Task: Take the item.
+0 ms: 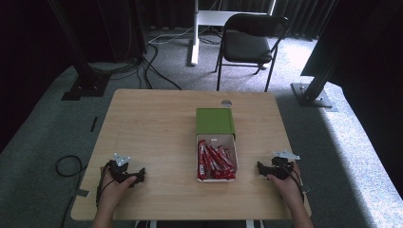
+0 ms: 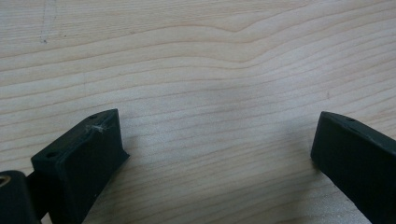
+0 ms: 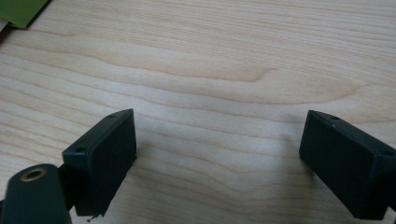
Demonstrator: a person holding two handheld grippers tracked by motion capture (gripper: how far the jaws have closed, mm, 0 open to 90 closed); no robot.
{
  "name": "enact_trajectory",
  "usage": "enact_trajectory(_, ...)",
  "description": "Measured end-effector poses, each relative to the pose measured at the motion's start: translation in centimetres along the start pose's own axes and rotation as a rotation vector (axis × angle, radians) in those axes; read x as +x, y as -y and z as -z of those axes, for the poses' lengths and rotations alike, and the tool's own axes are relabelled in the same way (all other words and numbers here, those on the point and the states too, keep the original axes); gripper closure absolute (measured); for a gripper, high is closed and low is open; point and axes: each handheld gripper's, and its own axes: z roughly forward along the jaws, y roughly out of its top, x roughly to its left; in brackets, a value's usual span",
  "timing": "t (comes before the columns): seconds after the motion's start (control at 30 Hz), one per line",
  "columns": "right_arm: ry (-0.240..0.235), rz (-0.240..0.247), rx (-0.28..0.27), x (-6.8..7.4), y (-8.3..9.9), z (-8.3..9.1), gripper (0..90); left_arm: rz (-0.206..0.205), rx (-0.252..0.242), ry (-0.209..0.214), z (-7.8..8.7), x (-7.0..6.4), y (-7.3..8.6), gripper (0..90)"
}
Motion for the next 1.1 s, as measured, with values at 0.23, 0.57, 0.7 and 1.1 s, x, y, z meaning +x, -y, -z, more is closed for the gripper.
enact_trajectory(0.23, -0.017, 0.019, -0.007, 0.1, 0.1, 0.1, 13.5, 0.014, -0.001, -0.01, -0.1, -0.1, 0.0, 2.9)
enact_trajectory(0.57, -0.031, -0.002, 0.029, 0.5, -0.1, 0.7, 17.6, 0.016, 0.004, -0.013, -0.1, -0.1, -0.1, 1.9)
enact_trajectory(0.7, -0.068, -0.037, 0.049, 0.7, -0.4, 1.1, 22.3, 0.016, 0.003, -0.013, -0.1, -0.1, -0.1, 1.9)
enact_trajectory(1.1, -0.071, -0.015, -0.017, 1.5, -1.6, 2.4, 17.6, 0.016, 0.003, -0.012, -0.1, -0.1, -0.1, 1.9)
